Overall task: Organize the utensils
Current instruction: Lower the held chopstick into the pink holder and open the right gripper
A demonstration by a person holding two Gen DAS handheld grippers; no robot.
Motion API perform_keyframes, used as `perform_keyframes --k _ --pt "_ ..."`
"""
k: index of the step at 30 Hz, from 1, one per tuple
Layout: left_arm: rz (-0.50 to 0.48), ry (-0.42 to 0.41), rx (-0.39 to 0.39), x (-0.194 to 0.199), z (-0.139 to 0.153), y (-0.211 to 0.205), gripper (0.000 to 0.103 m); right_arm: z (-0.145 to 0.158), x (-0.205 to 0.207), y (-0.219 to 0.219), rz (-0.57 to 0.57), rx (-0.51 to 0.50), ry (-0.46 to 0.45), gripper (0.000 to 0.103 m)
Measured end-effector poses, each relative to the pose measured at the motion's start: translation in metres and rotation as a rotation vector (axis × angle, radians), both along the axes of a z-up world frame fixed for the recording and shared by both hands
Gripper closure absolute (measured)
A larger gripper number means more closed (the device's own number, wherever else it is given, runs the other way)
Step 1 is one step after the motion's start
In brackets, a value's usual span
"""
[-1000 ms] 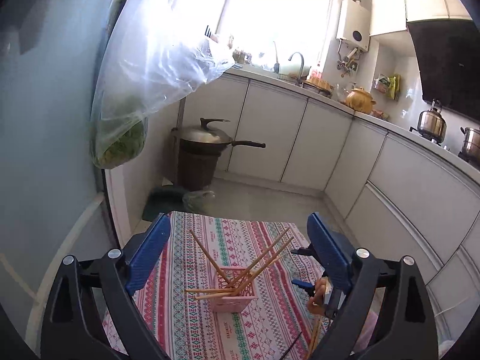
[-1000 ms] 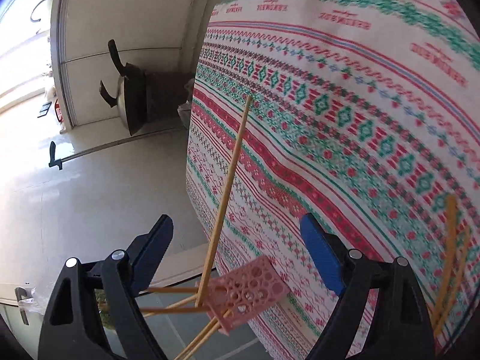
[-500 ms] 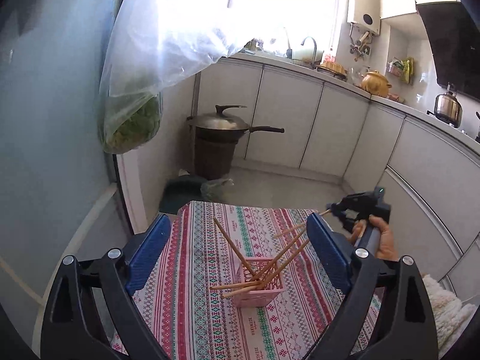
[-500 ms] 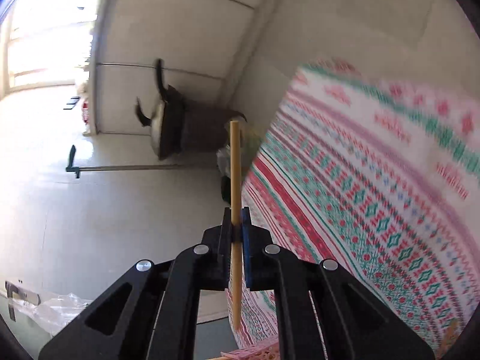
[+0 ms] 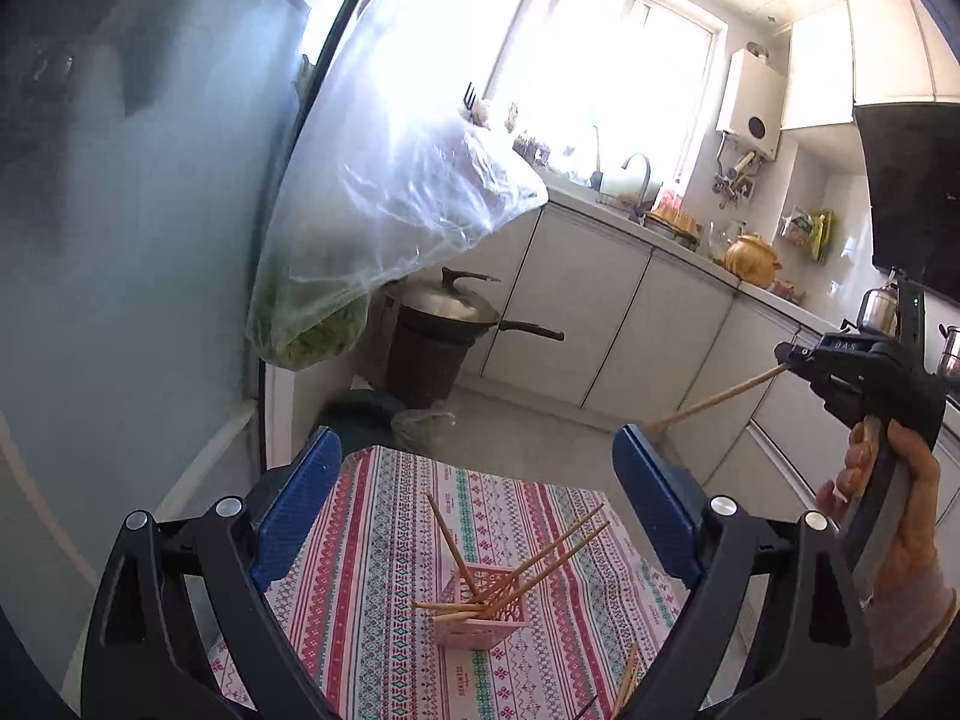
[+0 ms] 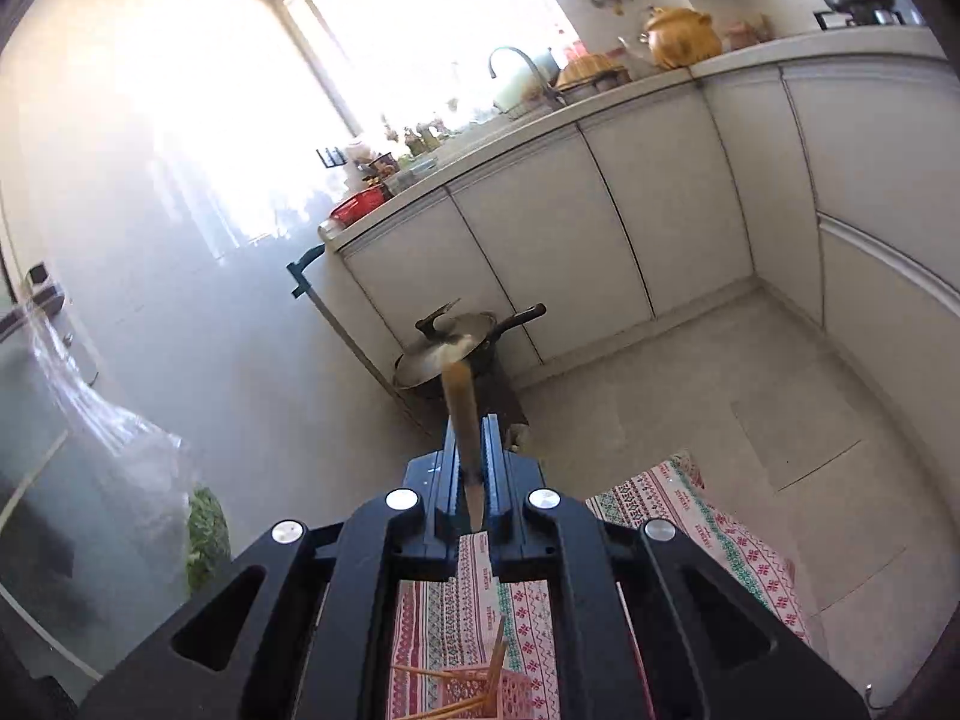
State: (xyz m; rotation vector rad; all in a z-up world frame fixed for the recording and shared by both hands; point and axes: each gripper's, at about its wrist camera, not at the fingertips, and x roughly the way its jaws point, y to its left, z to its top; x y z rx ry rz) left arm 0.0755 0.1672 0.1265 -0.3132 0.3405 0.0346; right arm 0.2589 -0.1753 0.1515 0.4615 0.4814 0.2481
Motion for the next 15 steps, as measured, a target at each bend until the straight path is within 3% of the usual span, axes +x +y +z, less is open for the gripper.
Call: perform_keyframes --k 3,9,15 --pt "0.001 -0.038 -0.001 -0.013 0.011 0.003 0.016 -0.002 -0.023 0.033 0.04 -0.087 -0.011 0.097" --pt "0.005 -0.063 -0.009 -0.027 0.02 0.012 0.016 -0.034 -0.055 0.087 0.082 -0.208 -0.015 0.097" --pt "0.023 -0.066 -0.033 -0.031 0.021 0.024 0.015 -0.066 -0.05 0.115 0.088 -0.245 0.005 0.097"
